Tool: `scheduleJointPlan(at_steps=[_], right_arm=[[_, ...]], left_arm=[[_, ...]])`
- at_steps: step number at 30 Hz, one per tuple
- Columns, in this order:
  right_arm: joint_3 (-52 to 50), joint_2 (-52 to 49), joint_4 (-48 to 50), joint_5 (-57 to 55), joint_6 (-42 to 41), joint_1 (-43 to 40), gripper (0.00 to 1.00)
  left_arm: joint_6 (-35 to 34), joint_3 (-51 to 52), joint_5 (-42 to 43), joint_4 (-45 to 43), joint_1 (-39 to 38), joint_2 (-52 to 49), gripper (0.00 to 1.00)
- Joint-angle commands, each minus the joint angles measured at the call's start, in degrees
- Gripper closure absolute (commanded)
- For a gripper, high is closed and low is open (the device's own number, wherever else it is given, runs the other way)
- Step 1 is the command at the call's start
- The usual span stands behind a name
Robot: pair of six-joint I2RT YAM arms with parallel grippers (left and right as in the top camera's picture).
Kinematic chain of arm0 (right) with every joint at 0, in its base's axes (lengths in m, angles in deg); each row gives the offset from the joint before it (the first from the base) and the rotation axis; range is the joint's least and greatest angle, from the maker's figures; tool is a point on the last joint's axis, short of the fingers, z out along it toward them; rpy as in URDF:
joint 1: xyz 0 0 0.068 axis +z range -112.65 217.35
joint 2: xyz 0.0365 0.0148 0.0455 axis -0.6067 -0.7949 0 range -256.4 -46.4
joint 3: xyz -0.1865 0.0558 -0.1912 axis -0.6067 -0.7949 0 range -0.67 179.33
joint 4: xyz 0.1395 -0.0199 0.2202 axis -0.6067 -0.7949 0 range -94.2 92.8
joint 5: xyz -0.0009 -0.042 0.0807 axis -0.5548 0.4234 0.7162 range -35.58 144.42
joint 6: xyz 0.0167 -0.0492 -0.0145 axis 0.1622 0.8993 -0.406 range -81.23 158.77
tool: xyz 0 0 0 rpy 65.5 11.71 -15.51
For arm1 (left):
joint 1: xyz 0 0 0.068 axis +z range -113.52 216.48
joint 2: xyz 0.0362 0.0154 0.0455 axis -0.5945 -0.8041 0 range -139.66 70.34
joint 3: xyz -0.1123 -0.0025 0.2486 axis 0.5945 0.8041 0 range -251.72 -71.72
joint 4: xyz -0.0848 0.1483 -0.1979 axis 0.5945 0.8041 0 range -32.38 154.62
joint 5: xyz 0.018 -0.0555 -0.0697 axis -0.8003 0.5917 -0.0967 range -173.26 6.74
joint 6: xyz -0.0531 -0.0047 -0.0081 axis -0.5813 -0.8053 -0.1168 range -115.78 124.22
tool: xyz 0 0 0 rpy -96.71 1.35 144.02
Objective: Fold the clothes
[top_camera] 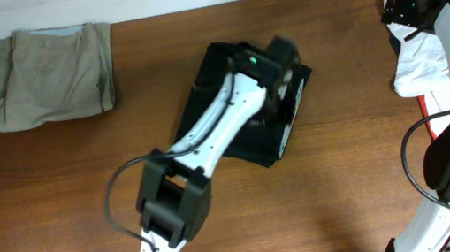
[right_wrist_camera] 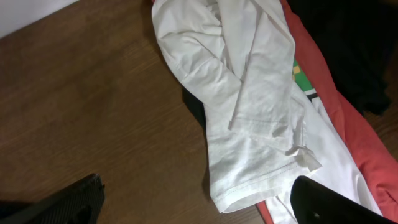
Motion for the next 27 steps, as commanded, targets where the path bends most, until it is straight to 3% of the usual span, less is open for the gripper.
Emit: scheduleJointPlan(at_steps=[1,8,15,27], right_arm=[[0.68,0.57,0.0,-0.94,0.11,0.26,0.01],[0.68,0.57,0.0,-0.92,0.11,0.26,0.01],[0.68,0.57,0.0,-0.92,0.11,0.26,0.01],[0.68,0.57,0.0,-0.94,0.11,0.26,0.01]], left_arm=[[0.92,-5.62,-2.62,-3.56,2.47,5.73,0.99],[0.26,-5.51,-2.58,-15.85,3.02,-0.04,0.98],[-2.78,-5.51,-1.86,-22.1,2.99,-9.05,0.99],[-2.69,-5.66,-1.07,-24.02,0.92,-14.69,0.93]])
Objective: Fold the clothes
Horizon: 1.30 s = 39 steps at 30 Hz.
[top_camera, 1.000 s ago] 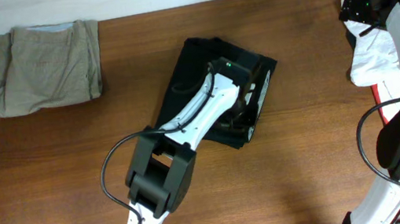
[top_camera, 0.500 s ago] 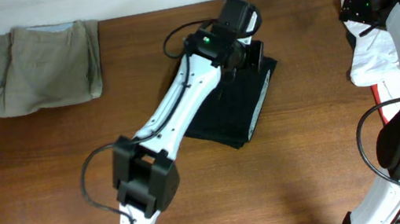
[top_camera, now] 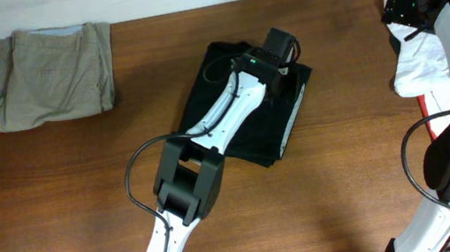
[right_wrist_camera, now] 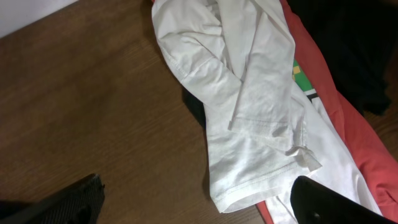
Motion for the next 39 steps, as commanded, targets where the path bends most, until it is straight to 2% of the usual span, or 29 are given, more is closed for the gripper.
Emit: scheduleJointPlan(at_steps=[1,3,4,6,8,12,17,18,21,22,26,30,32,37,39], right_arm=[[0.68,0.57,-0.02,-0.94,0.15,0.26,0.01],[0.68,0.57,-0.02,-0.92,0.15,0.26,0.01],[0.68,0.57,-0.02,-0.94,0.15,0.26,0.01],[0.68,0.57,-0.02,-0.92,0.15,0.26,0.01],[0.68,0.57,-0.02,-0.94,0.15,0.26,0.01],[0.68,0.57,-0.02,-0.92,0.15,0.26,0.01],[0.68,0.57,-0.02,-0.92,0.15,0.26,0.01],[0.68,0.57,-0.02,-0.94,0.15,0.26,0.01],[0.68,0.57,-0.02,-0.92,0.15,0.26,0.01],[0.68,0.57,-0.02,-0.94,0.15,0.26,0.01],[0.68,0.57,-0.02,-0.92,0.15,0.26,0.02],[0.68,0.57,-0.02,-0.92,0.15,0.26,0.01],[0.68,0.57,-0.02,-0.92,0.15,0.26,0.01],[0.68,0.57,-0.02,-0.94,0.15,0.26,0.01],[0.68,0.57,-0.02,-0.92,0.15,0.26,0.01]], left_arm=[[-0.52,-1.2,1.07,0.79,-0.96,-0.59,0.93],[-0.22,-4.92,1.07,3.19,-0.35,0.52,0.9],[0.15,-7.69,1.05,5.33,0.17,1.44,0.81],[1.64,-13.38,1.07,10.34,1.92,3.67,0.55],[4.07,-17.9,1.05,14.91,3.89,5.22,0.01],[6.21,-24.0,-1.14,25.14,10.84,8.72,0.01],[7.96,-23.45,-4.09,30.62,22.12,9.01,0.01],[8.85,-23.02,-1.49,31.67,25.29,7.8,0.01],[19.78,-21.66,17.22,32.09,30.69,3.72,0.01],[21.22,-21.33,20.5,32.33,31.69,2.34,0.01],[25.79,-20.57,26.03,33.9,33.62,-3.8,0.01],[26.49,-20.41,28.46,35.95,32.94,-9.27,0.01],[29.64,-20.41,31.12,37.2,32.0,-11.19,0.01],[29.81,-19.82,31.15,38.1,28.98,-13.62,0.01],[32.22,-19.78,31.74,39.15,27.41,-13.77,0.01]])
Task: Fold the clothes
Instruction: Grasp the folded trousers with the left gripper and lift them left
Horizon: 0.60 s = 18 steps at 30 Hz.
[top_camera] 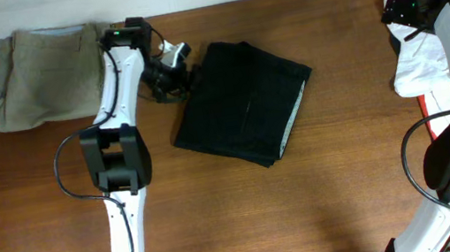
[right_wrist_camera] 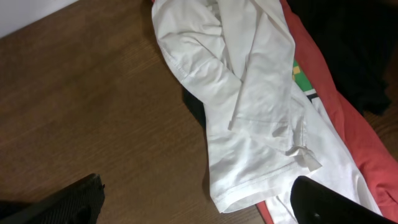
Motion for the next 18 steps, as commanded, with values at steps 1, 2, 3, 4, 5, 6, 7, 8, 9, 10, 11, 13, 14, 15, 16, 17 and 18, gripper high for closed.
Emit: scheduleJointPlan(at_steps=[1,2,3,4,5,6,7,8,9,10,11,13,14,15,16,17,18], right_arm=[[0.68,0.57,0.0,-0.92,0.17,0.26,0.01],[0.68,0.57,0.0,-0.92,0.17,0.26,0.01],[0.68,0.57,0.0,-0.94,0.17,0.26,0.01],[0.68,0.57,0.0,-0.92,0.17,0.26,0.01],[0.68,0.57,0.0,-0.94,0.17,0.26,0.01],[0.68,0.57,0.0,-0.92,0.17,0.26,0.01],[0.68,0.57,0.0,-0.94,0.17,0.26,0.02],[0.68,0.57,0.0,-0.92,0.17,0.26,0.01],[0.68,0.57,0.0,-0.92,0.17,0.26,0.01],[0.68,0.57,0.0,-0.92,0.17,0.26,0.01],[0.68,0.57,0.0,-0.94,0.17,0.26,0.01],[0.68,0.57,0.0,-0.92,0.17,0.26,0.01],[0.68,0.57,0.0,-0.92,0.17,0.26,0.01],[0.68,0.57,0.0,-0.94,0.17,0.26,0.01],[0.68,0.57,0.0,-0.94,0.17,0.26,0.01],[0.68,0.57,0.0,-0.94,0.17,0.26,0.01],[0.68,0.57,0.0,-0.94,0.17,0.26,0.01]], left_arm=[[3.96,0.74,1.11,1.53,-2.97,-2.67,0.01],[3.96,0.74,1.09,1.6,-3.32,-2.67,0.03],[3.93,0.74,1.09,1.44,-3.5,-2.67,0.09],[3.93,0.74,1.09,1.22,-3.61,-2.67,0.28],[3.91,0.74,1.07,1.07,-3.58,-2.67,0.44],[3.34,0.74,1.05,1.01,-3.58,-2.67,0.59],[2.45,0.74,0.87,1.01,-3.58,-2.67,0.66],[0.52,0.72,-0.57,0.96,-3.58,-2.67,0.71],[-2.93,0.72,-4.85,0.79,-3.52,-2.67,0.76],[-3.96,0.72,-7.04,0.79,-3.41,-2.64,0.79],[-4.7,0.57,-10.14,0.92,-3.1,-2.64,0.85],[-4.72,-0.7,-11.13,1.86,-1.88,-2.64,0.93],[-4.9,-1.6,-11.78,2.38,-1.27,-2.64,0.94],[-5.79,-3.06,-13.9,3.13,-0.42,-2.64,0.99],[-6.47,-6.03,-16.92,4.61,1.22,-2.64,0.99],[-6.47,-8.24,-17.14,5.57,2.64,-2.64,0.99],[-6.47,-11.26,-17.16,6.86,4.72,-2.64,0.99]])
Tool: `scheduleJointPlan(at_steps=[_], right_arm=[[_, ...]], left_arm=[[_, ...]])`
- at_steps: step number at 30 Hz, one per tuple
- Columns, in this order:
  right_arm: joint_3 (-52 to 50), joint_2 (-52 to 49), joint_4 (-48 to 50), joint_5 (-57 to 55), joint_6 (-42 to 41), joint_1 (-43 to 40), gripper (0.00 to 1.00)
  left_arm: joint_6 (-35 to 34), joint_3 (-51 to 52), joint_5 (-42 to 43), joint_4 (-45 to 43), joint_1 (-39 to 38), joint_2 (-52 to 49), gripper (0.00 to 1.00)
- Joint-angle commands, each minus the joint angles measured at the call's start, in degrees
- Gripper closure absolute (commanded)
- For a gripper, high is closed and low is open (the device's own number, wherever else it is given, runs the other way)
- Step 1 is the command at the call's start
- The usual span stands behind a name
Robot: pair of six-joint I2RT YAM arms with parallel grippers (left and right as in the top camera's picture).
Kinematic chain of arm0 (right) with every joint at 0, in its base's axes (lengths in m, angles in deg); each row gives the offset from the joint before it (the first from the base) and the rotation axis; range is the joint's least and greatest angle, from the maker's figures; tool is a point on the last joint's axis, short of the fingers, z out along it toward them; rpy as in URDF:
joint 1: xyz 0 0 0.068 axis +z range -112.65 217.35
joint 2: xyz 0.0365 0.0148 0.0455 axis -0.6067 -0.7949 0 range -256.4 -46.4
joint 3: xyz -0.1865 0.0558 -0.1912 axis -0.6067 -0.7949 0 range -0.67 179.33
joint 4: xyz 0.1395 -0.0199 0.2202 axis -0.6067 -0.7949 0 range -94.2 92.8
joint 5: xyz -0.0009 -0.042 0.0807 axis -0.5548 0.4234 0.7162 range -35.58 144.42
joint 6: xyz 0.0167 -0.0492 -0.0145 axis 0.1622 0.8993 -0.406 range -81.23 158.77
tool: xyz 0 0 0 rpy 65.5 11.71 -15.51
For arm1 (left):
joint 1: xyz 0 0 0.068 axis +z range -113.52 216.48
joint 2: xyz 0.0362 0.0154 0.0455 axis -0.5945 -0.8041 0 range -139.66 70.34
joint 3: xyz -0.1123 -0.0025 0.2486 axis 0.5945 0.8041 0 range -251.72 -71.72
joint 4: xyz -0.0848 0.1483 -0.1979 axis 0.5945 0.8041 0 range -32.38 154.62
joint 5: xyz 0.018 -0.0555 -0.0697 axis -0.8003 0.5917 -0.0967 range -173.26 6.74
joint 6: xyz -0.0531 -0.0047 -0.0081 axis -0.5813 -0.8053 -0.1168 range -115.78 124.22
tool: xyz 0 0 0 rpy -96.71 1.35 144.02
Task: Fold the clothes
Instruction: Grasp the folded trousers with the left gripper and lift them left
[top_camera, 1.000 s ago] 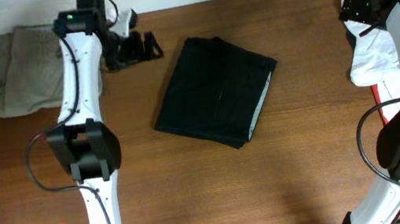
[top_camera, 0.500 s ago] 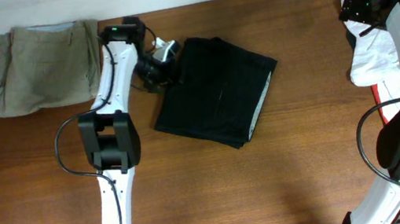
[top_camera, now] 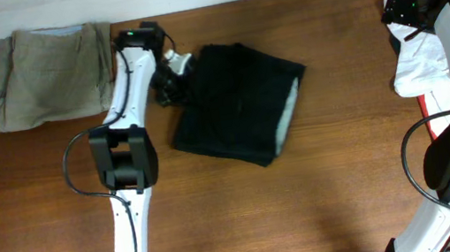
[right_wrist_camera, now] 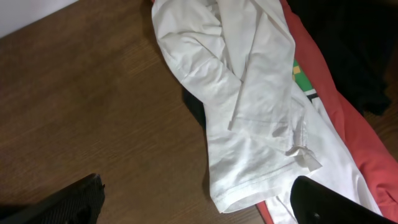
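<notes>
A folded black garment [top_camera: 239,101] lies in the middle of the table, a pale lining showing at its right edge. My left gripper [top_camera: 171,76] is at its upper left edge, and its dark fingers look shut on the cloth. Folded khaki shorts [top_camera: 52,73] lie at the far left. My right gripper [top_camera: 408,5] hangs at the far right over a crumpled white shirt [right_wrist_camera: 249,93]. The right wrist view shows this gripper [right_wrist_camera: 199,205] open, its fingers [right_wrist_camera: 320,202] wide apart and clear of the shirt.
Under the white shirt [top_camera: 422,65] lie a red cloth [right_wrist_camera: 354,134] with a green and white print and a dark garment [right_wrist_camera: 354,50]. The pile sits at the table's right edge. The left arm [top_camera: 131,122] crosses the table from the front edge between the shorts and the black garment.
My left gripper has moved slightly right, onto the black garment's left edge. The garment has shifted a little left and more pale lining shows. The right arm and the white shirt are unchanged.
My left gripper first lay on top of the folded black garment, and was still over it a second later. Then it was off the garment to its upper left, near the khaki shorts. Now it is on the garment's left edge. The right gripper stayed open over the pile.
</notes>
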Motion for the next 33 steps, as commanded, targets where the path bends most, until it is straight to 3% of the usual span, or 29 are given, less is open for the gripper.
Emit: scheduleJointPlan(at_steps=[1,5,8,13,16,20,33], right_arm=[[0.68,0.57,0.0,-0.92,0.13,0.26,0.01],[0.68,0.57,0.0,-0.9,0.13,0.26,0.01],[0.68,0.57,0.0,-0.9,0.13,0.26,0.01],[0.68,0.57,0.0,-0.92,0.13,0.26,0.01],[0.68,0.57,0.0,-0.9,0.13,0.26,0.01],[0.68,0.57,0.0,-0.92,0.13,0.26,0.01],[0.68,0.57,0.0,-0.9,0.13,0.26,0.01]], left_arm=[[-1.33,-8.63,-6.1,2.47,6.97,-0.42,0.99],[-1.36,-17.27,-6.88,6.08,12.94,-0.42,0.99],[-4.09,-20.35,-13.11,6.54,15.67,-0.42,0.99],[-4.13,-23.34,-13.88,6.75,18.08,-0.37,0.99],[-4.15,-25.9,-19.37,6.93,18.36,-0.07,0.99],[-4.39,-25.88,-24.65,6.16,18.67,2.6,0.99],[-5.86,-25.88,-24.96,0.2,21.29,10.19,0.99]])
